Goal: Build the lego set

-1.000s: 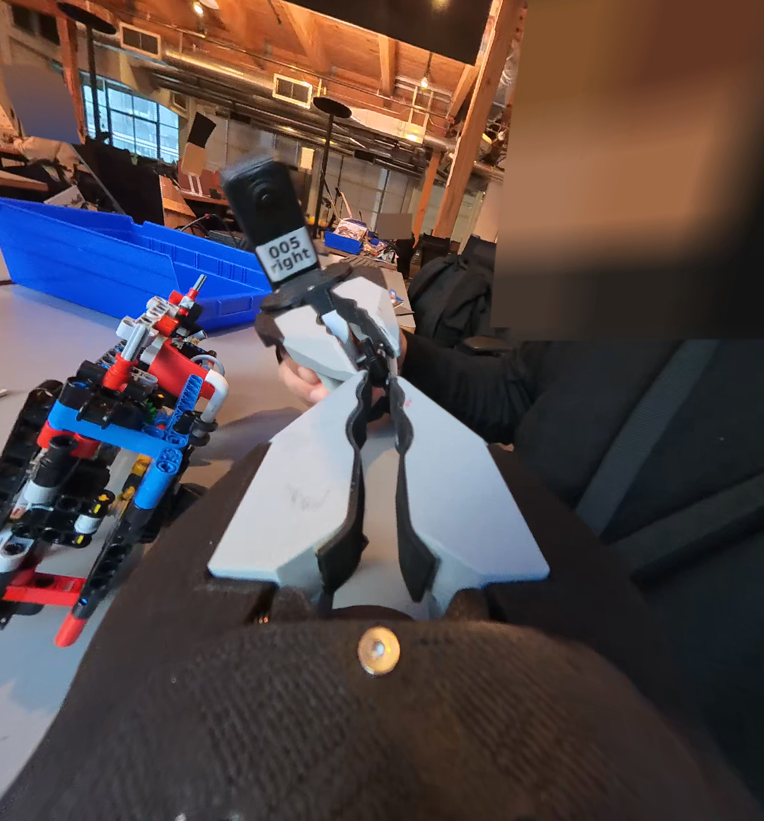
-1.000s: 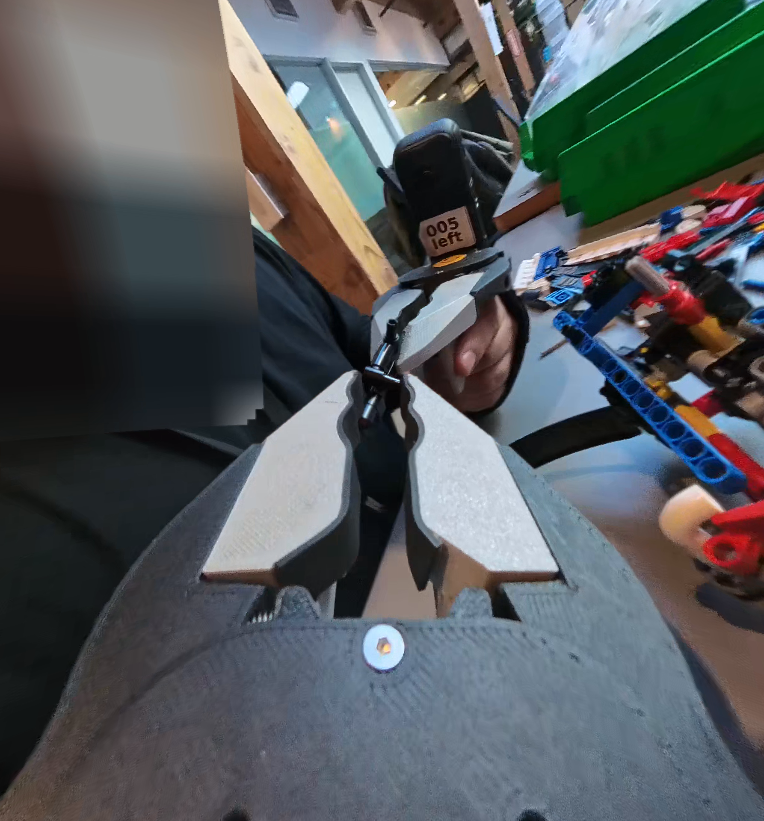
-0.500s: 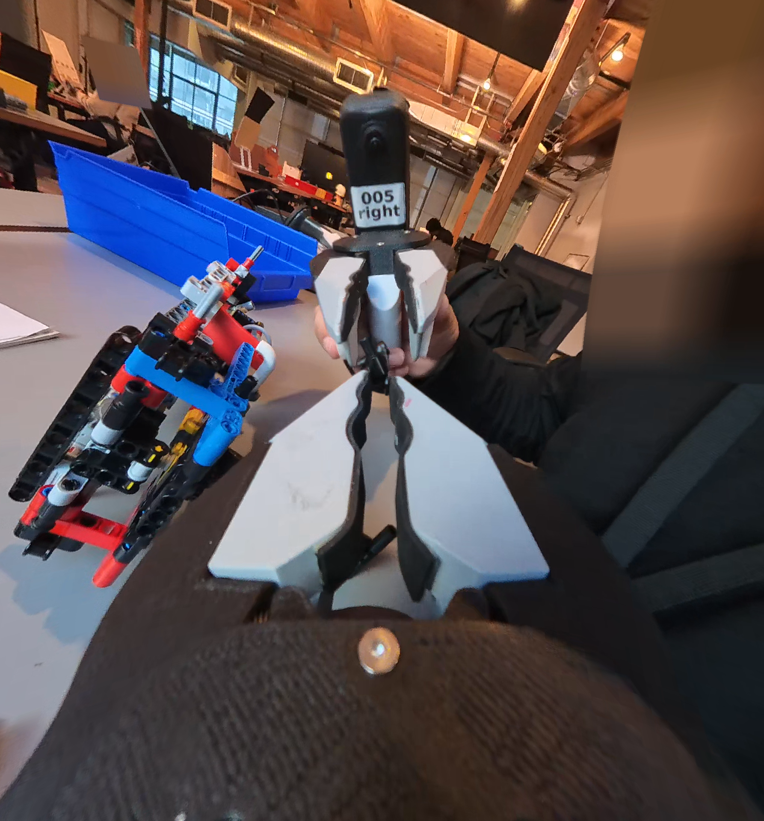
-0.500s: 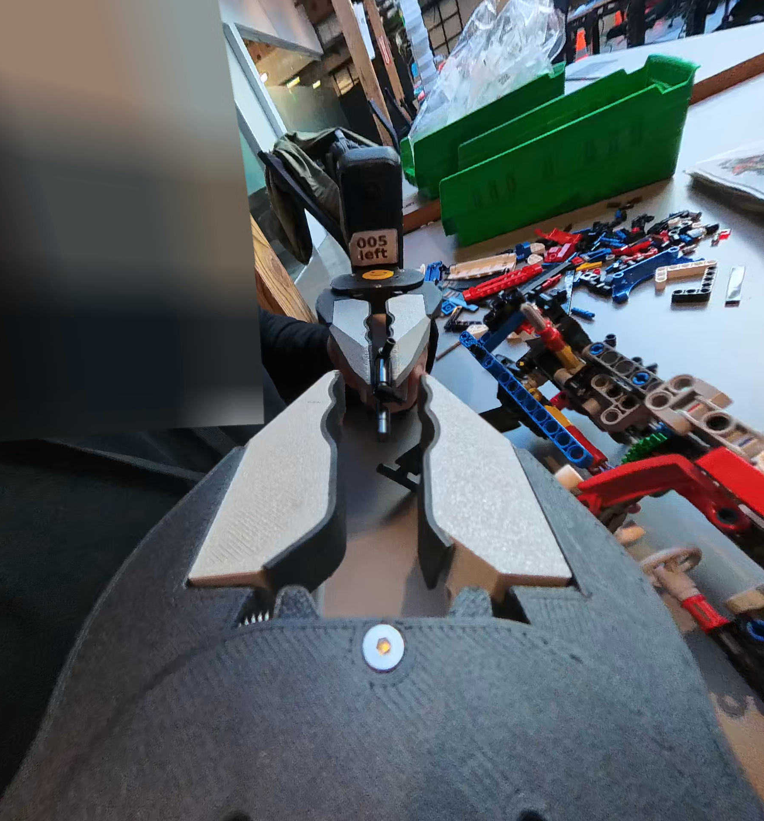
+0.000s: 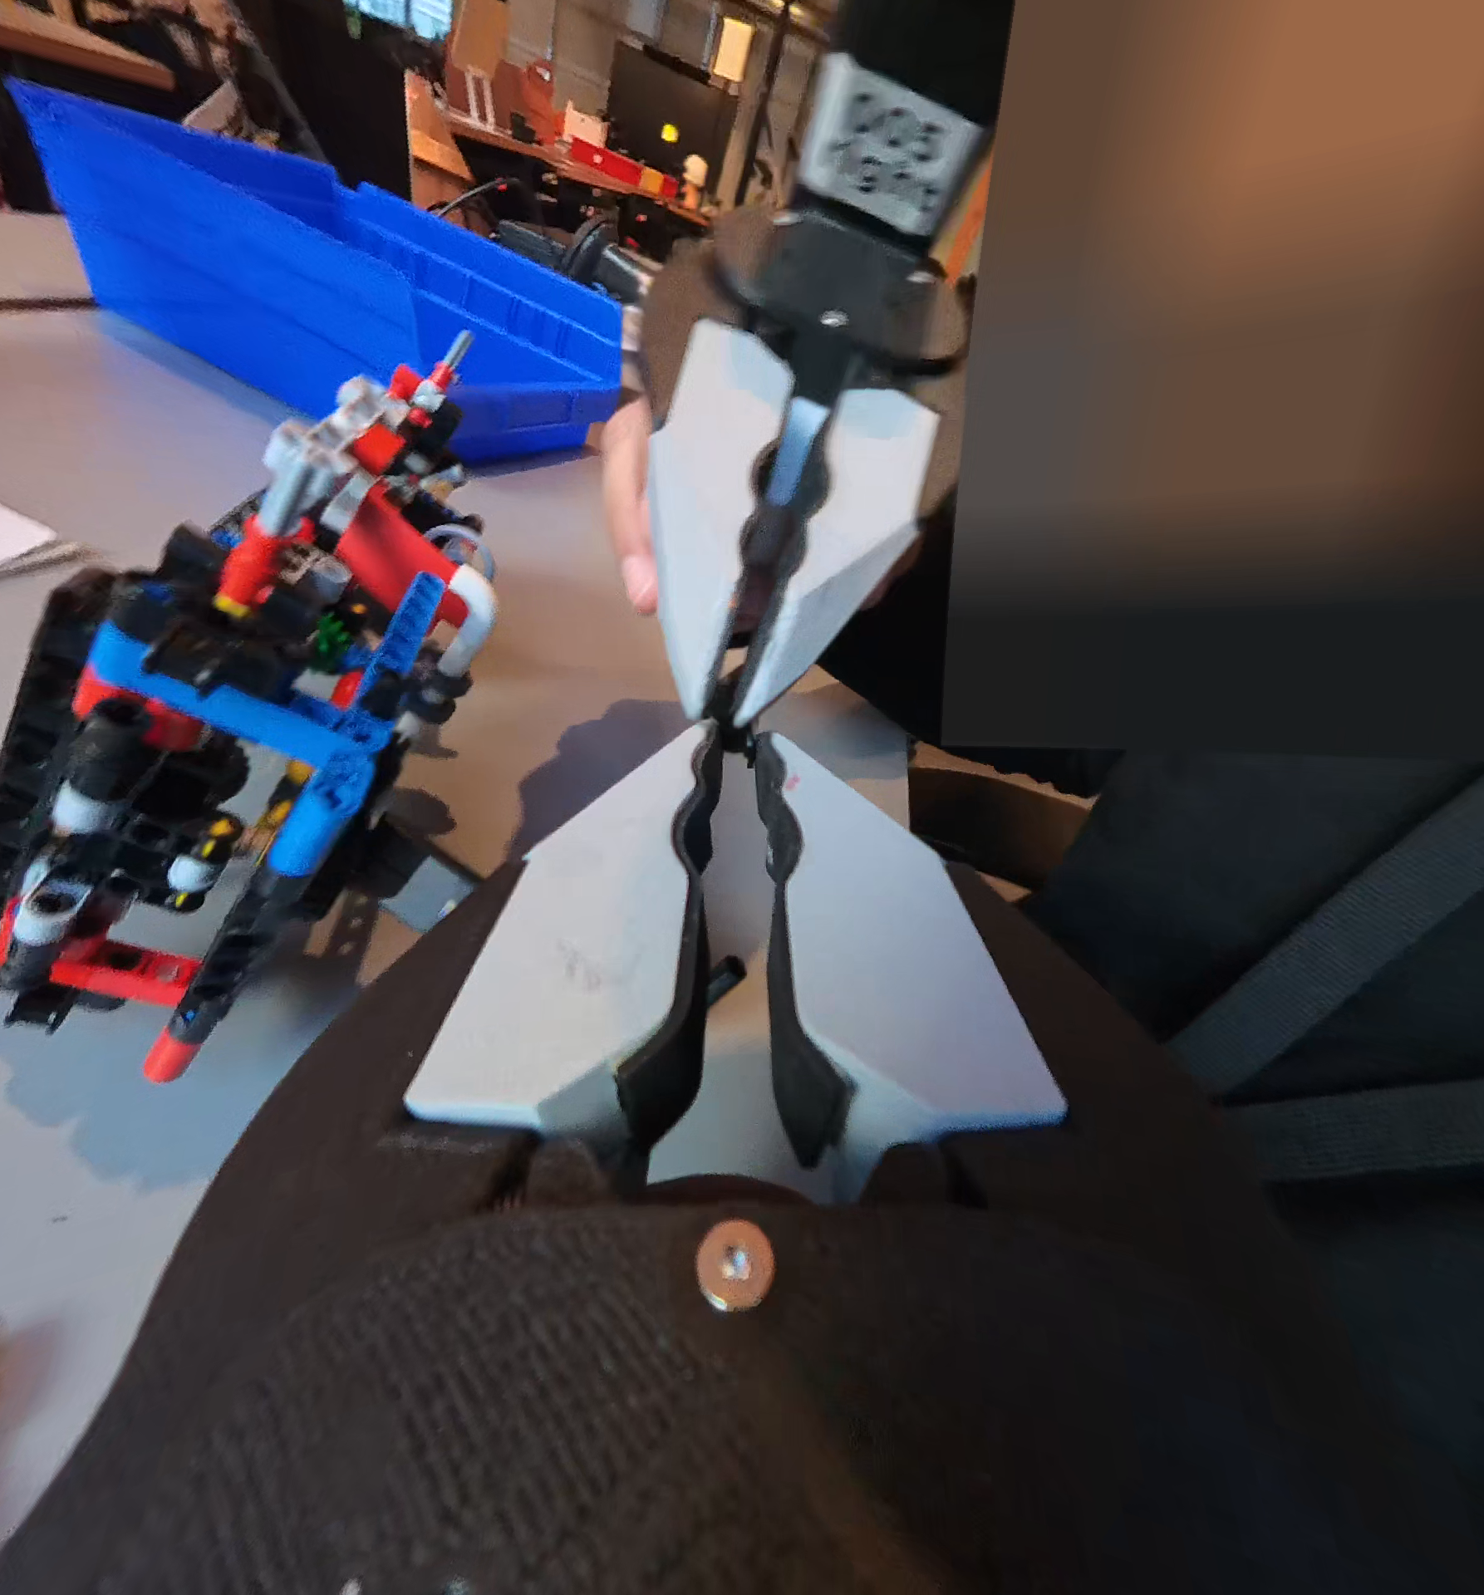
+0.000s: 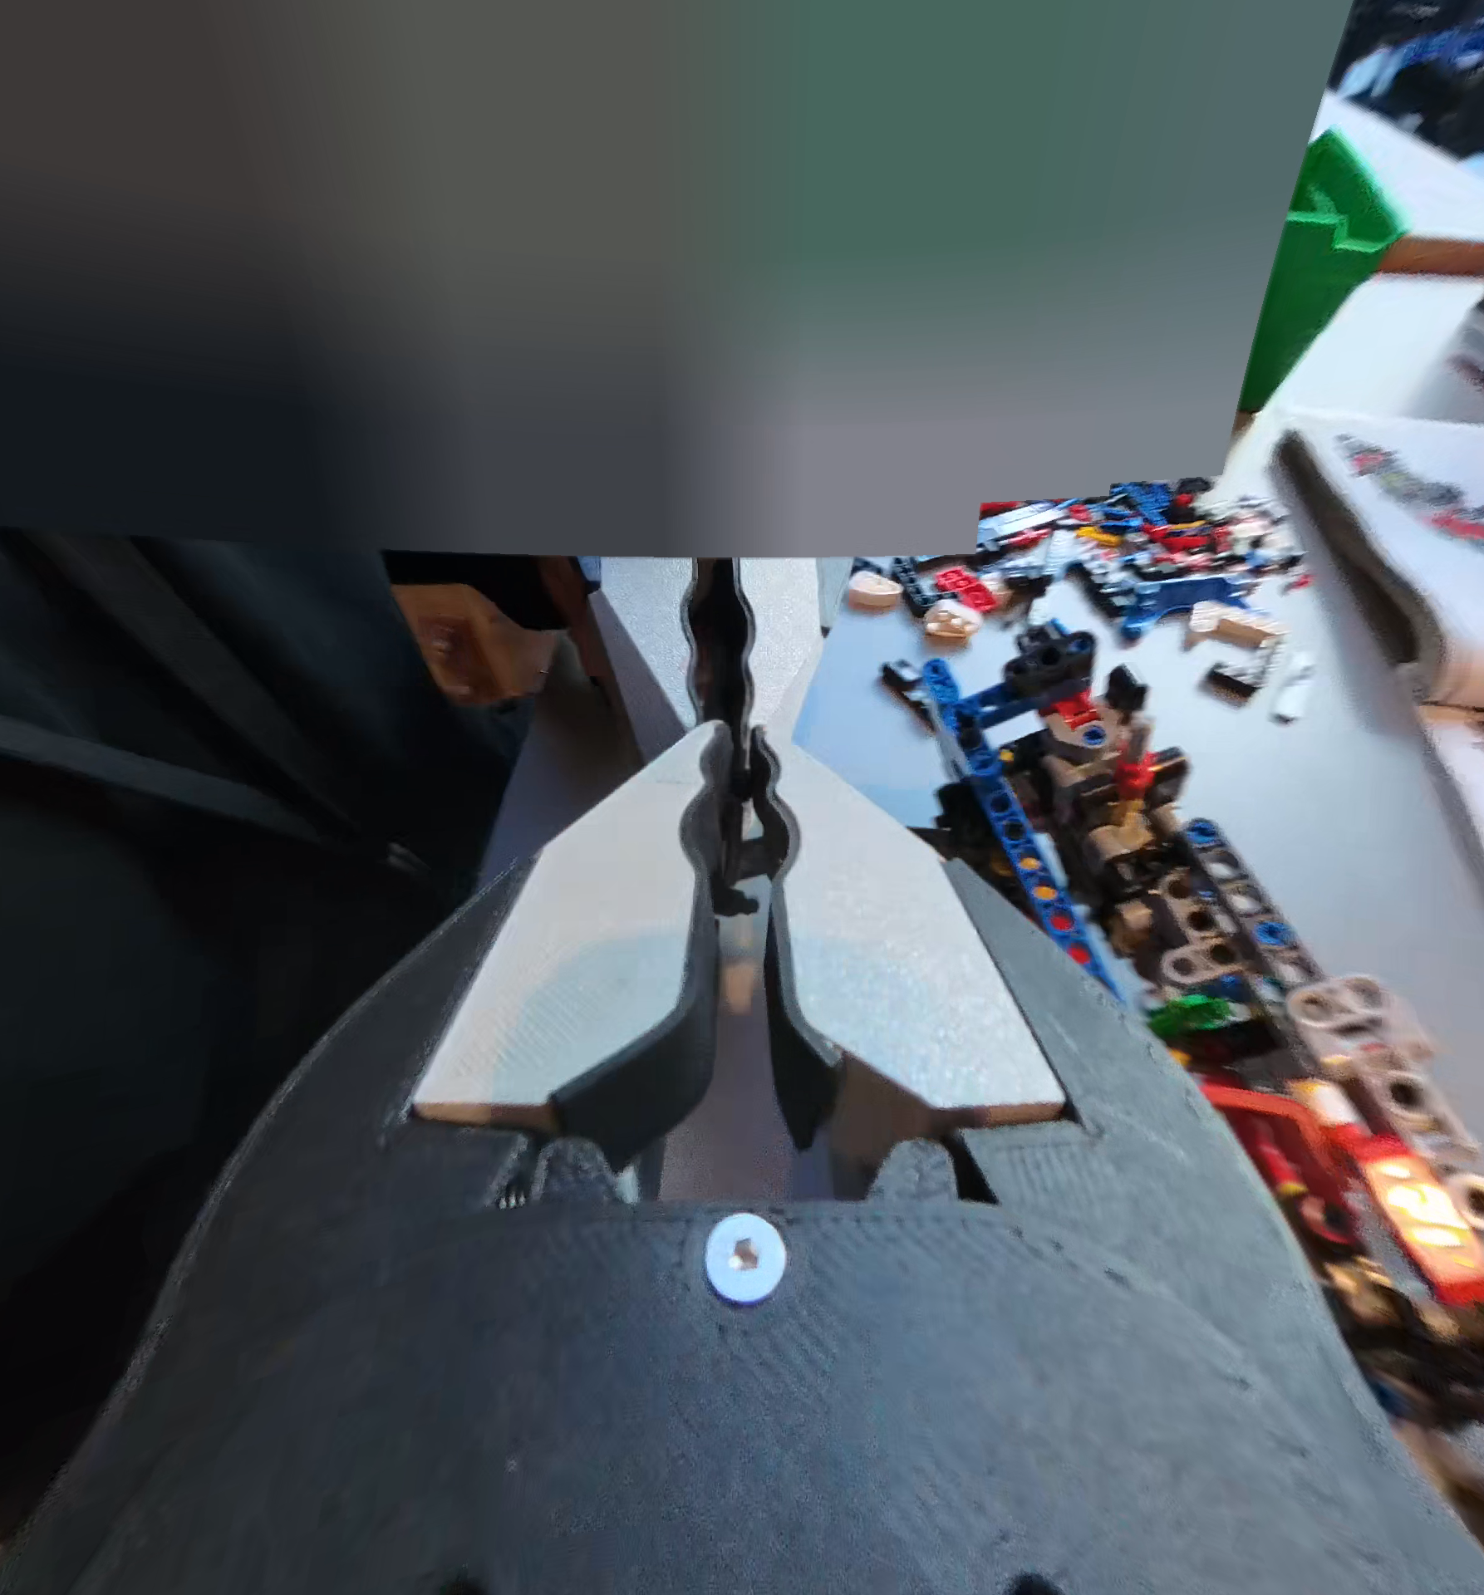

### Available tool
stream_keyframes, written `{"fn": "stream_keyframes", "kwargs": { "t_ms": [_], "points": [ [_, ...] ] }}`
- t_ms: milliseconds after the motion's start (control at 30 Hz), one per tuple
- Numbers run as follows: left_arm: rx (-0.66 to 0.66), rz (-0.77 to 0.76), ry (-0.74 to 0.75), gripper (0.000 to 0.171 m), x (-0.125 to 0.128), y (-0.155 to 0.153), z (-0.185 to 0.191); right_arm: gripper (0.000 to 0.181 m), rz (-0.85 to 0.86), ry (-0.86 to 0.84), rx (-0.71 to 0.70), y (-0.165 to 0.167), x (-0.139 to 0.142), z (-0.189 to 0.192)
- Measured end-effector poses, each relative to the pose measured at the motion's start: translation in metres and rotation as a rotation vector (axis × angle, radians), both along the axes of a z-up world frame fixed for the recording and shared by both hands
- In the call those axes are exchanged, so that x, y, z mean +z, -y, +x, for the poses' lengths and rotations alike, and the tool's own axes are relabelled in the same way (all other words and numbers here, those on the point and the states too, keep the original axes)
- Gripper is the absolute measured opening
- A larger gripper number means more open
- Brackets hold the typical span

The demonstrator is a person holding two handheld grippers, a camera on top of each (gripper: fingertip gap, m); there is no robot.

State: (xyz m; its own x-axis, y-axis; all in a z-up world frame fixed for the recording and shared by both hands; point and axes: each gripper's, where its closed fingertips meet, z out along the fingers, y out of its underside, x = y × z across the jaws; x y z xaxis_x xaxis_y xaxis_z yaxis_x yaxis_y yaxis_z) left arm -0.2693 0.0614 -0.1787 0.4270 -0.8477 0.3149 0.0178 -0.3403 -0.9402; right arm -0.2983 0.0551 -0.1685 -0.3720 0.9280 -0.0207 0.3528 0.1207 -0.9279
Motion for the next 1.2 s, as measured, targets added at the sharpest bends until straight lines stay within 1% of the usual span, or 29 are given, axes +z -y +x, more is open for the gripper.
{"fn": "stream_keyframes", "kwargs": {
  "t_ms": [100,167,233,300,333,400,433,500,567,700,800,900,1000,1067,1100,1167,1200],
  "points": [
    [-0.016,0.086,-0.057,0.005,0.004,0.009,0.006,0.008,-0.223,0.01,0.054,0.009,0.001,0.003],
    [-0.021,0.121,-0.045,0.005,0.01,0.014,0.008,0.009,-0.387,-0.004,0.098,0.013,0.009,0.007],
    [-0.018,0.116,-0.017,0.005,0.014,0.016,0.008,0.008,-0.441,-0.038,0.107,0.014,0.016,0.012],
    [-0.004,0.111,-0.009,0.005,0.016,0.017,0.007,0.011,-0.406,-0.066,0.066,0.01,0.019,0.017],
    [0.005,0.11,-0.003,0.004,0.017,0.018,0.006,0.015,-0.378,-0.087,0.043,0.008,0.022,0.02],
    [0.011,0.097,0.027,0.004,0.019,0.021,0.005,0.016,-0.317,-0.13,0.0,0.008,0.031,0.028],
    [0.015,0.093,0.046,0.005,0.021,0.023,0.004,0.016,-0.277,-0.126,-0.039,0.007,0.03,0.031],
    [0.019,0.082,0.074,0.005,0.023,0.027,0.004,0.024,-0.235,-0.113,-0.077,0.012,0.025,0.035],
    [0.04,0.082,0.081,0.005,0.02,0.03,0.004,0.025,-0.216,-0.101,-0.102,0.022,0.018,0.039],
    [0.064,0.09,0.099,0.005,0.014,0.044,0.007,0.028,-0.173,-0.102,-0.223,0.026,-0.005,0.047],
    [0.102,0.133,0.119,0.005,0.014,0.052,0.01,0.024,-0.228,-0.123,-0.22,0.041,-0.013,0.056],
    [0.125,0.173,0.182,0.005,0.02,0.057,0.013,0.022,-0.213,-0.13,-0.2,0.051,-0.021,0.062],
    [0.159,0.161,0.148,0.005,0.014,0.053,0.021,0.023,-0.269,-0.219,-0.181,0.051,-0.01,0.065],
    [0.158,0.178,0.158,0.005,0.017,0.053,0.025,0.02,-0.335,-0.256,-0.158,0.048,-0.002,0.066],
    [0.156,0.162,0.148,0.005,0.014,0.052,0.027,0.018,-0.357,-0.277,-0.144,0.046,0.002,0.067],
    [0.166,0.154,0.144,0.004,0.012,0.051,0.029,0.005,-0.362,-0.296,-0.132,0.04,0.004,0.067],
    [0.182,0.155,0.144,0.004,0.012,0.05,0.029,0.005,-0.37,-0.299,-0.116,0.039,0.004,0.066]
  ]
}}
